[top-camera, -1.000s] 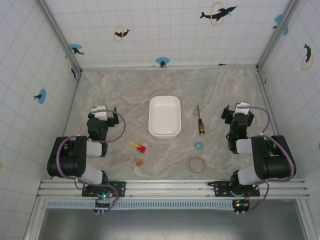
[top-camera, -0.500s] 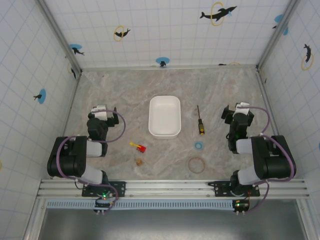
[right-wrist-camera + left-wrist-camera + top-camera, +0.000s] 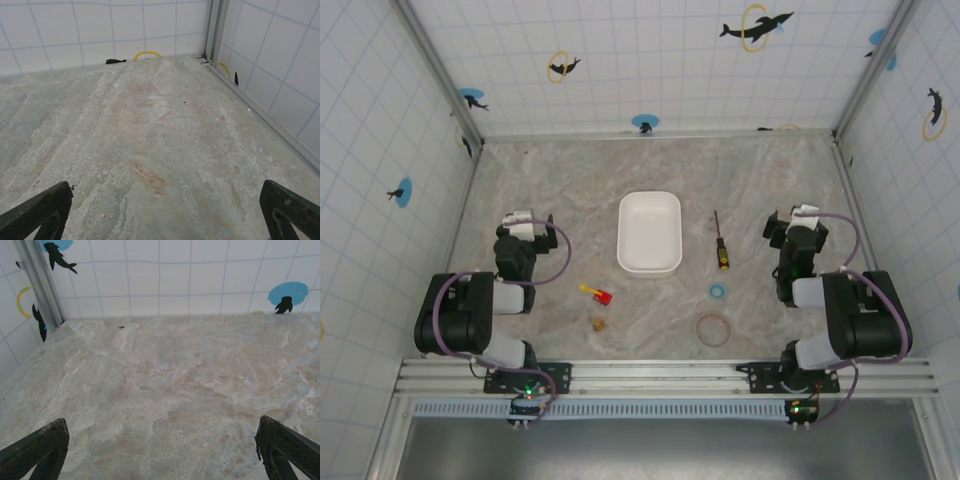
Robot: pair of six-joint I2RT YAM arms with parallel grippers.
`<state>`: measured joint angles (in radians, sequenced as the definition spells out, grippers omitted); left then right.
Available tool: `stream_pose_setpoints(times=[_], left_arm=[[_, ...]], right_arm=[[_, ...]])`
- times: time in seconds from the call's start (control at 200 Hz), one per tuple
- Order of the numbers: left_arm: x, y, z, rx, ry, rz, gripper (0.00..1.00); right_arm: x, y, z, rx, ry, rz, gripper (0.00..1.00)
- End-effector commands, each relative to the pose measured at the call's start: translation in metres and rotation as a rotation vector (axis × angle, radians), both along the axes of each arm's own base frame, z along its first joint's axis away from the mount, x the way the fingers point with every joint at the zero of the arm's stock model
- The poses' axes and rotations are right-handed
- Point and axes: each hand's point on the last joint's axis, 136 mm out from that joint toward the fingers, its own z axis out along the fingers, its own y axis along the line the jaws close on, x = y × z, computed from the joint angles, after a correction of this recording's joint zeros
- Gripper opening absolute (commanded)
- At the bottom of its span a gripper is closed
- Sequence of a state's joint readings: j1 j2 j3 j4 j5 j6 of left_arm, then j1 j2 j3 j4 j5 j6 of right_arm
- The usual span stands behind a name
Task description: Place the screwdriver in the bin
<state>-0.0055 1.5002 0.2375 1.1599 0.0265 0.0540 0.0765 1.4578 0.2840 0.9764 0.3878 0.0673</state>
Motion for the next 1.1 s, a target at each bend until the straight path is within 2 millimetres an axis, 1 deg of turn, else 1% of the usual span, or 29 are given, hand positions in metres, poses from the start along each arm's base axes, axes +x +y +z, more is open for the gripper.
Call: stream_pose_setpoints(times=[0.0, 0.14, 0.21, 0.24, 0.32, 0.41, 0.475, 0.536, 0.556, 0.611, 0.621, 0.651, 0.746, 0.836, 0.901, 1.091], left_arm=[[0.009, 0.001, 0.009, 0.011, -0.009, -0.004, 0.97], [0.018, -0.002, 0.024, 0.021, 0.039, -0.014, 0.97], [0.018, -0.008, 0.032, 0.012, 0.065, -0.034, 0.97], [0.018, -0.012, 0.035, -0.006, 0.076, -0.054, 0.97], [0.015, -0.031, 0.042, -0.083, 0.106, -0.14, 0.97], [0.011, -0.049, 0.045, -0.167, 0.18, -0.175, 0.98], [0.005, -0.066, 0.045, -0.214, 0.225, -0.223, 0.98], [-0.001, -0.079, 0.045, -0.238, 0.256, -0.257, 0.98], [-0.003, -0.084, 0.046, -0.274, 0.268, -0.257, 0.98], [-0.01, -0.096, 0.046, -0.306, 0.285, -0.289, 0.97], [-0.012, -0.098, 0.046, -0.311, 0.288, -0.294, 0.98], [-0.016, -0.104, 0.046, -0.326, 0.294, -0.307, 0.97], [-0.033, -0.118, 0.042, -0.365, 0.316, -0.329, 0.98], [-0.049, -0.128, 0.037, -0.392, 0.336, -0.335, 0.97], [-0.058, -0.129, 0.034, -0.404, 0.346, -0.32, 0.98], [-0.072, -0.127, 0.03, -0.421, 0.388, -0.302, 0.97]], right_arm=[[0.01, -0.002, 0.026, 0.001, -0.033, -0.016, 0.99], [0.009, 0.006, 0.046, -0.011, 0.003, 0.009, 0.99], [0.01, 0.016, 0.055, 0.02, 0.032, 0.06, 0.99], [0.011, 0.025, 0.057, 0.037, 0.053, 0.102, 0.99], [0.01, 0.049, 0.063, 0.088, 0.121, 0.201, 0.99], [0.0, 0.078, 0.06, 0.119, 0.233, 0.288, 0.99], [-0.008, 0.102, 0.058, 0.147, 0.295, 0.365, 0.99], [-0.016, 0.12, 0.053, 0.194, 0.353, 0.417, 0.99], [-0.018, 0.126, 0.051, 0.211, 0.376, 0.434, 0.99], [-0.024, 0.141, 0.046, 0.257, 0.43, 0.473, 0.99], [-0.028, 0.143, 0.041, 0.263, 0.457, 0.478, 0.99], [-0.032, 0.149, 0.036, 0.282, 0.498, 0.49, 0.99], [-0.043, 0.164, 0.02, 0.307, 0.581, 0.514, 1.0], [-0.049, 0.167, 0.006, 0.281, 0.607, 0.491, 0.99], [-0.052, 0.167, -0.003, 0.28, 0.623, 0.473, 0.98], [-0.056, 0.168, -0.025, 0.248, 0.695, 0.436, 0.94]])
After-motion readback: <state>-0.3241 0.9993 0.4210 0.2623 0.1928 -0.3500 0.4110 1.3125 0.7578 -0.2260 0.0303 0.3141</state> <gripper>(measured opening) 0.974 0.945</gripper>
